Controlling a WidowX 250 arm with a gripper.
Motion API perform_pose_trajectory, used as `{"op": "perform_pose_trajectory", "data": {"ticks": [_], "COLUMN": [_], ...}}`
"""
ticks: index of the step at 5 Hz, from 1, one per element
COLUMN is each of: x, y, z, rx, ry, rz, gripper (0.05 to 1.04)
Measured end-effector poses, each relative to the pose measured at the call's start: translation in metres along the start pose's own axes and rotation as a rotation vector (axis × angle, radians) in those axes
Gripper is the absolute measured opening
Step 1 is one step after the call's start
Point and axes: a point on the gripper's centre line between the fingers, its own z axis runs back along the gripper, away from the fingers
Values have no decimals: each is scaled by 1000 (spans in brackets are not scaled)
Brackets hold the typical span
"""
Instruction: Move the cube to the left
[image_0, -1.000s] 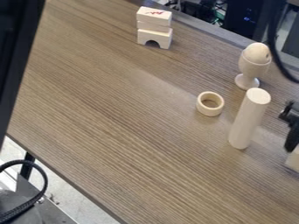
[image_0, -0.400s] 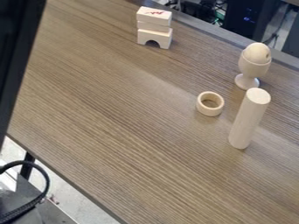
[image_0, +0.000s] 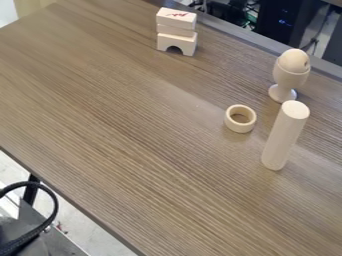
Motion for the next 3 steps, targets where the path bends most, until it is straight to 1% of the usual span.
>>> {"op": "perform_pose_trajectory", "data": {"ticks": [1,2,3], "x": [-5,-10,-17], "y": [24,41,65], "z": [23,33,35], "rx": [-4,-2,-8], "ry": [-65,-94,-94], "rz": [118,176,265], "gripper": [577,577,577]}}
